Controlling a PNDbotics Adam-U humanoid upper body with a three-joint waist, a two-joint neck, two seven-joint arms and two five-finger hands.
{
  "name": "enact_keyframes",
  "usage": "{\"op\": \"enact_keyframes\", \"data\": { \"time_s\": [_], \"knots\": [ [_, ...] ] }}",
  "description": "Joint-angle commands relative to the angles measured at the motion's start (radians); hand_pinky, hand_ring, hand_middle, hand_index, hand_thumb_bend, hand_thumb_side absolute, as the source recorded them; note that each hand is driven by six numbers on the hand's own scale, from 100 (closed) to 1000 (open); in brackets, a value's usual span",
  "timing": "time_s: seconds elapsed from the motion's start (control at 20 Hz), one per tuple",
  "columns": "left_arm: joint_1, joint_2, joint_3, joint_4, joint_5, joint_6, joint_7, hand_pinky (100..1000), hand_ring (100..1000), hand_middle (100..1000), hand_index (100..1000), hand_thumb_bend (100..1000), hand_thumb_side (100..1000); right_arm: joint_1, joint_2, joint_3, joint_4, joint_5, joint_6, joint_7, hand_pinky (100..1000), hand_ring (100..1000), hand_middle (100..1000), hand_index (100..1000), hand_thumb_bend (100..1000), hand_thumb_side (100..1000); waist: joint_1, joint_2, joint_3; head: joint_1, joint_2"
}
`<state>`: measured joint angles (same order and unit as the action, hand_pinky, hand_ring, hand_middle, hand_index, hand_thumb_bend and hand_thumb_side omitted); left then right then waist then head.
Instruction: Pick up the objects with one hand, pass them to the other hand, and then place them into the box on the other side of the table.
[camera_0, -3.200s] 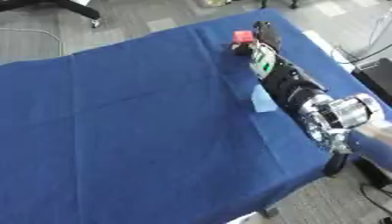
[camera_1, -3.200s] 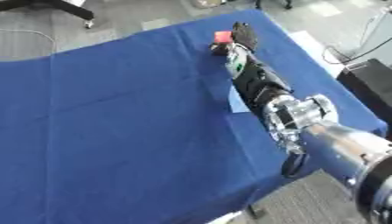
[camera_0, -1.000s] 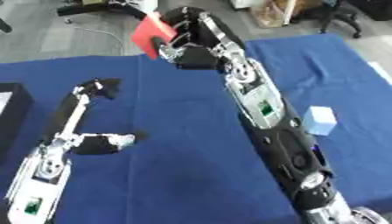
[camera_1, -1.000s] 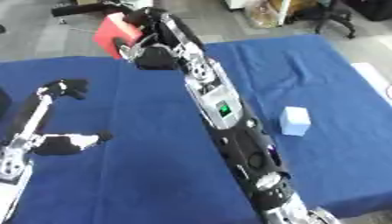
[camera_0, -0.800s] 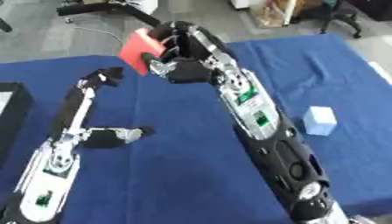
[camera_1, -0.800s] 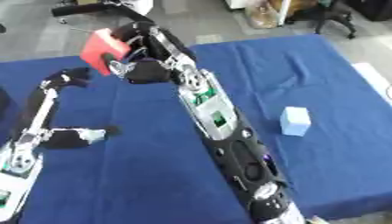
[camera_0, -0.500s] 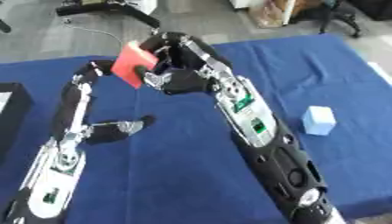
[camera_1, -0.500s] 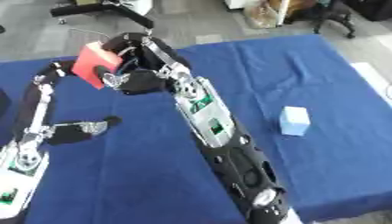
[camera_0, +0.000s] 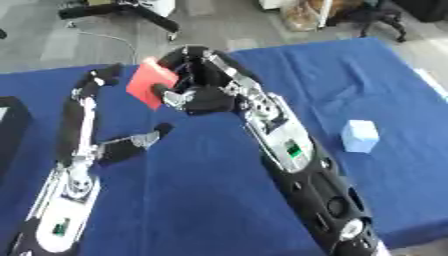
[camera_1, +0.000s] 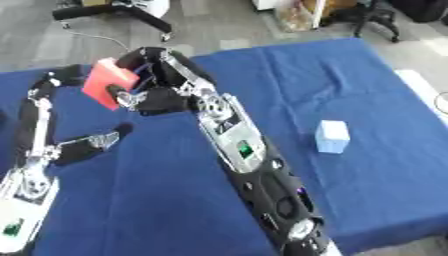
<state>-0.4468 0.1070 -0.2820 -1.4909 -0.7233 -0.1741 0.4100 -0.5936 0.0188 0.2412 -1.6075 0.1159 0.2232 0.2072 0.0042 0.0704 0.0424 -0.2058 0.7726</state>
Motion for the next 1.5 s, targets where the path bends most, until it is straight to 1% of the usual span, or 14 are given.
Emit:
{"op": "enact_keyframes", "data": {
  "time_s": [0.05, 0.6, 1.05, 1.35, 1.4, 1.45, 1.5],
  "knots": [
    [-0.008, 0.000, -0.004, -0.010, 0.008, -0.005, 0.013, 818, 691, 706, 858, 733, 280, -0.008, 0.004, -0.005, -0.002, -0.017, 0.015, 0.003, 600, 587, 455, 564, 100, 100, -0.015, -0.017, -0.002, -0.009, -0.003],
    [-0.010, -0.014, -0.015, -0.011, 0.038, -0.021, 0.008, 812, 681, 698, 851, 714, 276, 0.003, 0.008, 0.012, 0.022, -0.051, 0.046, 0.034, 599, 585, 454, 563, 100, 100, -0.020, -0.015, -0.006, -0.021, -0.003],
    [-0.019, -0.026, -0.025, -0.005, 0.030, -0.036, -0.006, 804, 665, 666, 825, 685, 263, -0.002, 0.007, 0.031, 0.019, -0.080, 0.062, 0.070, 599, 584, 454, 562, 100, 100, -0.023, -0.015, -0.009, -0.022, -0.003],
    [-0.023, -0.036, -0.032, -0.002, 0.024, -0.044, -0.009, 794, 646, 640, 804, 623, 253, -0.003, 0.007, 0.040, 0.018, -0.093, 0.072, 0.086, 599, 583, 454, 562, 100, 100, -0.024, -0.014, -0.010, -0.024, -0.003],
    [-0.024, -0.037, -0.032, -0.001, 0.024, -0.045, -0.008, 793, 644, 636, 801, 602, 251, -0.003, 0.007, 0.041, 0.018, -0.095, 0.073, 0.088, 599, 583, 454, 562, 100, 100, -0.024, -0.014, -0.010, -0.024, -0.003],
    [-0.024, -0.038, -0.033, -0.001, 0.025, -0.045, -0.007, 790, 634, 626, 792, 535, 245, -0.003, 0.007, 0.041, 0.018, -0.096, 0.075, 0.089, 598, 583, 453, 561, 100, 100, -0.024, -0.014, -0.011, -0.024, -0.003],
    [-0.024, -0.039, -0.033, -0.001, 0.026, -0.045, -0.006, 790, 634, 626, 792, 535, 245, -0.003, 0.007, 0.041, 0.018, -0.097, 0.076, 0.090, 598, 583, 453, 561, 100, 100, -0.024, -0.014, -0.011, -0.024, -0.003]
  ]
}}
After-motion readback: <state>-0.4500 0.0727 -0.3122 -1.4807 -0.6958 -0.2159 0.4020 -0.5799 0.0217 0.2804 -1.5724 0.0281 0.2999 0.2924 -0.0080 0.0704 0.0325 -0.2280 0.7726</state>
